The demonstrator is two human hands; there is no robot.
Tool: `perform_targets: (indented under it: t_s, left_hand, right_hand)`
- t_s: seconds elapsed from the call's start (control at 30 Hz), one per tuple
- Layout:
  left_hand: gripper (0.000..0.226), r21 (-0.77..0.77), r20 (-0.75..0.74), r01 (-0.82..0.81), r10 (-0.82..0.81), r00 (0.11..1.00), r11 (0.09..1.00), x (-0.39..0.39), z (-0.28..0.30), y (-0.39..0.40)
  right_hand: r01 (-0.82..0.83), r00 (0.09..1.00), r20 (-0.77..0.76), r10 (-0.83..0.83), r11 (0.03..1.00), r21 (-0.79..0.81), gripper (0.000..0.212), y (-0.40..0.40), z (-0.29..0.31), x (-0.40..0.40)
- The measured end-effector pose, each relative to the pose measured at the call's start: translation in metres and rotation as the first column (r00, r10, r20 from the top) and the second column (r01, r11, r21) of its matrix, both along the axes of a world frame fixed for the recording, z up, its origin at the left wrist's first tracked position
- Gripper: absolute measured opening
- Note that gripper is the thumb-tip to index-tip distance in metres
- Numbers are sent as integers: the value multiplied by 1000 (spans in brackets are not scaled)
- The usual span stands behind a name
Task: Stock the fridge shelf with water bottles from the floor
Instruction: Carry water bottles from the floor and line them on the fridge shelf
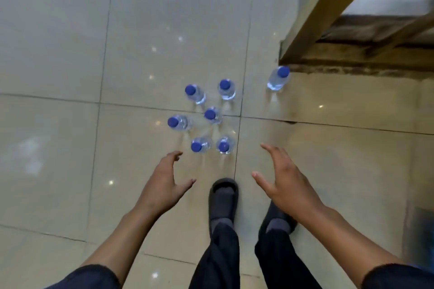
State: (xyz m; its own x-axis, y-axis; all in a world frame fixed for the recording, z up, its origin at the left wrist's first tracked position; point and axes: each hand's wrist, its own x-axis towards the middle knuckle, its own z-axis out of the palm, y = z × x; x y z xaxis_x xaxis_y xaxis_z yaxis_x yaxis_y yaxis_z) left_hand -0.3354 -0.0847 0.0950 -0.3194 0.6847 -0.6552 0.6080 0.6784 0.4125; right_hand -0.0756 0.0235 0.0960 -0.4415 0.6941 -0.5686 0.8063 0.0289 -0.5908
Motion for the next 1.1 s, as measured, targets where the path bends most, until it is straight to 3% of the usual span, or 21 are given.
perform_targets:
  t_s: [0.17, 0.27, 0.43, 0.53, 0.7, 0.9, 1.1]
  left_hand:
    - [76, 83, 26, -216, 215, 976, 973, -6, -131, 3]
    - [64, 153, 139, -360, 340, 930, 920, 3, -189, 5]
    - [44, 294, 216, -586, 545, 810, 755, 26, -221, 10]
    - [38, 243, 272, -652, 594, 757, 719, 33, -204, 7]
    - [29, 160, 382, -517, 430, 818, 841, 49, -104, 17]
    - [36, 193, 579, -397, 222, 785, 897, 90, 83, 70]
    - [37, 291, 693, -204, -59, 719, 935, 154, 287, 128]
  right_hand:
    - [-88, 996, -29, 87, 996, -32, 80, -4, -136, -35]
    - [-44, 994, -104, 41, 999, -30, 87, -8, -199, -58]
    - [62, 960, -268, -78, 996, -66, 64, -11, -244, -81]
    - [149, 919, -347, -186, 980, -129, 50, -9, -231, -74]
    - [354, 846, -347, -405, 913, -202, 43, -1, -135, -28]
    - [541, 758, -332, -562, 825, -163, 43, 15, 68, 43]
    - [747, 546, -467, -695, 657, -105, 47, 16, 285, 108]
